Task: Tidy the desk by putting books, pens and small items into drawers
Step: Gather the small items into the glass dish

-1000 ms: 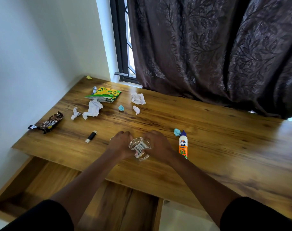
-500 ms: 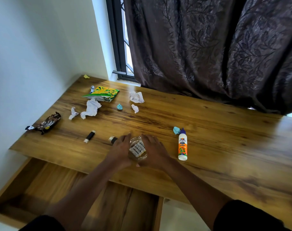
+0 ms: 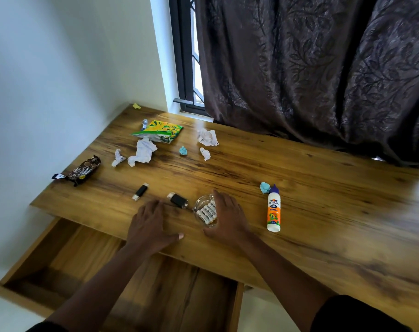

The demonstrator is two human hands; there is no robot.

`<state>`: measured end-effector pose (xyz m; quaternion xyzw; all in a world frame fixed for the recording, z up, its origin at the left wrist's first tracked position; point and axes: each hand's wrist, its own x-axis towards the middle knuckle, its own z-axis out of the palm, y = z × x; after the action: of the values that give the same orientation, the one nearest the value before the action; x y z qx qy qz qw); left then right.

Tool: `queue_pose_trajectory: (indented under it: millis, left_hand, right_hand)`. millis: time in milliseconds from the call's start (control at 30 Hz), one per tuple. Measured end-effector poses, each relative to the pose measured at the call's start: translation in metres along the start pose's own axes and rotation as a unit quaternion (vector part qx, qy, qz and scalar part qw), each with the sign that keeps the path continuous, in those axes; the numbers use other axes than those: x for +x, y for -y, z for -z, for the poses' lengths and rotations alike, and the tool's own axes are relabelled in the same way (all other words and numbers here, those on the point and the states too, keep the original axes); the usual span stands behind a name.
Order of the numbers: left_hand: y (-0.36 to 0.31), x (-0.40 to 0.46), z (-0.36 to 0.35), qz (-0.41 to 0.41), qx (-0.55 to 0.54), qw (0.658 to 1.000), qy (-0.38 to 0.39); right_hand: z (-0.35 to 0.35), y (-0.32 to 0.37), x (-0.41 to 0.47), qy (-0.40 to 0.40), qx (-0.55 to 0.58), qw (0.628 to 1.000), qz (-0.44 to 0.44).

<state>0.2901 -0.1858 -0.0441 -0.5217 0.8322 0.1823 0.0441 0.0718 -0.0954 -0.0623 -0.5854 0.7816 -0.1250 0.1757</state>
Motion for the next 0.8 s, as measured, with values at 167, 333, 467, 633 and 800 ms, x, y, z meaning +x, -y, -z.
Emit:
queue_pose_trajectory:
  millis: [167, 333, 467, 633, 800]
  left_hand:
    - [0.003, -0.001, -0.001, -0.005, 0.018, 1.0, -0.007]
    - [0.005, -0.003, 0.003, -0.023, 0.031, 0.999, -0.005]
    - [0.011, -0.009, 0.008, -0.075, 0.032, 0.997, 0.002]
    - [0.026, -0.012, 0.01, -0.101, 0.058, 0.993, 0.018]
    - [0.034, -0.013, 0.005, -0.09, 0.067, 0.993, 0.033]
  right_hand:
    - [-0.008, 0.0, -0.014, -0.022, 0.026, 0.999, 0.016]
    - [-0.02, 0.009, -0.042, -0.045, 0.05, 0.996, 0.053]
    - [-0.03, 0.024, -0.075, -0.042, 0.069, 0.992, 0.092]
    - [-0.045, 0.041, -0.112, -0.002, 0.066, 0.988, 0.142]
    - [-0.058, 0.053, -0.138, 0.013, 0.056, 0.976, 0.209]
